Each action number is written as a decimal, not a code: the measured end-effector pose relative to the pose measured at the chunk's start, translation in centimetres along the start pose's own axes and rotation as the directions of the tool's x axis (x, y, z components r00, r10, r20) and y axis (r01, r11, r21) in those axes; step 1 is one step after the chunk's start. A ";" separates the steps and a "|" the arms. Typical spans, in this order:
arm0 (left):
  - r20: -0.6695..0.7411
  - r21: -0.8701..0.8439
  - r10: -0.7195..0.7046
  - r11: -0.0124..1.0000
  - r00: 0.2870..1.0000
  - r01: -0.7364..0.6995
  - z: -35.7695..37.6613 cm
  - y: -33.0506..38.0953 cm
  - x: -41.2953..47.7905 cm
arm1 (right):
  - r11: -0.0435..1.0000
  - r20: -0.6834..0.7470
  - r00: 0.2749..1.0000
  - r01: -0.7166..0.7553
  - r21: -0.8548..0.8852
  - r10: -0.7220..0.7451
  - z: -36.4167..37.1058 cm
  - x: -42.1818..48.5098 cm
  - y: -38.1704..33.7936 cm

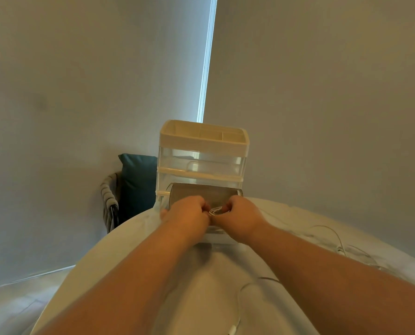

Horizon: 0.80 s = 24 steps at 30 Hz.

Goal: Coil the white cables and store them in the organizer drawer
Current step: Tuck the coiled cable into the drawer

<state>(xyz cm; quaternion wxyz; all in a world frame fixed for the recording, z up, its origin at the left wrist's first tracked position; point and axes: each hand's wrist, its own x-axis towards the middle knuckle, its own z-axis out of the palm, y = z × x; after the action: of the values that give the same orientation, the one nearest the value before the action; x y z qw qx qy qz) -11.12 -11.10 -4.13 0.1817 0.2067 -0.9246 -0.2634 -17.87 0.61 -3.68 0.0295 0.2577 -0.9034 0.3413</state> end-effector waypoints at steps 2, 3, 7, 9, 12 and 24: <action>0.008 0.100 -0.030 0.995 1.000 0.029 -0.1 0.5 0.4 | 0.998 0.024 1.000 0.005 -0.067 -0.003 -0.1 0.3 -0.4; 0.016 0.140 -0.042 0.989 0.999 0.040 0.0 0.7 0.6 | 0.993 0.034 0.999 0.000 -0.114 0.004 0.0 0.5 -0.6; 0.069 0.256 -0.085 0.964 0.994 0.064 0.8 0.8 1.2 | 0.932 0.159 0.987 0.044 -0.359 0.015 -0.2 1.2 -1.8; 0.081 0.310 -0.072 0.950 0.994 0.043 0.9 0.8 1.1 | 0.863 0.269 0.963 0.112 -0.493 0.028 -0.4 1.1 -2.7; 0.089 0.324 -0.036 0.946 0.995 0.005 0.8 0.6 1.0 | 0.839 0.351 0.935 0.150 -0.522 0.051 -0.3 0.6 -3.1; 0.164 0.393 -0.094 0.919 0.982 0.022 1.2 0.5 1.8 | 0.886 0.198 0.978 0.142 -0.441 -0.058 -0.6 -0.1 -1.4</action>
<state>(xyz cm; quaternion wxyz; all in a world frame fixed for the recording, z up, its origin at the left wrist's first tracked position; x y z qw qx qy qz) -13.33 -11.06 -4.38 0.0452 0.2415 -0.9644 -0.0974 -17.19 0.18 -2.43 0.0248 0.3200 -0.9423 0.0951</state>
